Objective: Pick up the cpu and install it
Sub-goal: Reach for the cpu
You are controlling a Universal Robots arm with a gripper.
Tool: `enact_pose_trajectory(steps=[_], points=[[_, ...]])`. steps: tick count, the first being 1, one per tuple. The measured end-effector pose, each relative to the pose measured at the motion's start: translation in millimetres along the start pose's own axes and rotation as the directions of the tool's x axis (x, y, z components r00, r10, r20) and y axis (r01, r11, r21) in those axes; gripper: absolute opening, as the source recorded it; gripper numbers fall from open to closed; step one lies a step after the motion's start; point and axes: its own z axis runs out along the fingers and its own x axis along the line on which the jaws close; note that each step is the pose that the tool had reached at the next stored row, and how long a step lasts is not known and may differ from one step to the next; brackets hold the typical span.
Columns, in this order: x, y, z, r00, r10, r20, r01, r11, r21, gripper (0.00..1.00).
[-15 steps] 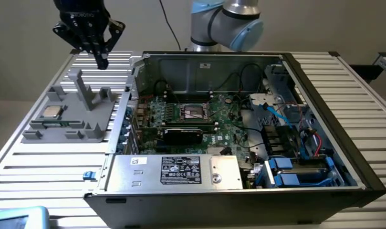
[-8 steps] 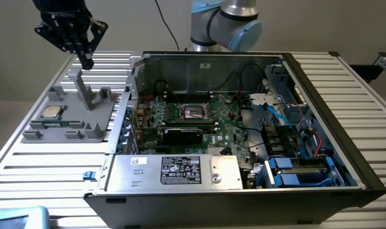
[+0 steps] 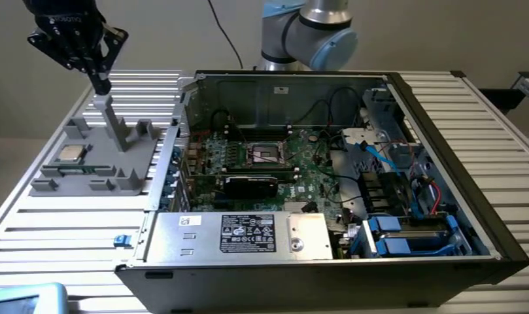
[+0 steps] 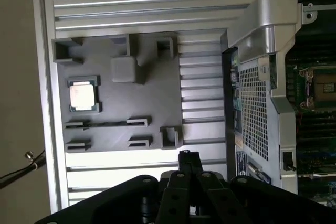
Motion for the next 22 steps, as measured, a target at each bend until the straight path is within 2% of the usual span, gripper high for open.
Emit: enact_pose_trajectory(steps=[1,3,5,11,22], points=[[0.2,2.6,0.2,1.0,0.0,0.0006,0.0,0.9999,0.0101,0.11],[1.5,7.3,1.0,1.0,0.0,0.002,0.0,0.9997,0.0246,0.11],[7.9,10.1,1.7,1.0,-0.001,0.0023,0.0,0.9996,0.0298,0.11],[35.4,15.6,6.0,1.0,-0.001,0.0025,0.0,0.9995,0.0308,0.11],[85.9,18.3,15.6,1.0,-0.001,0.0025,0.0,0.9995,0.0308,0.11]])
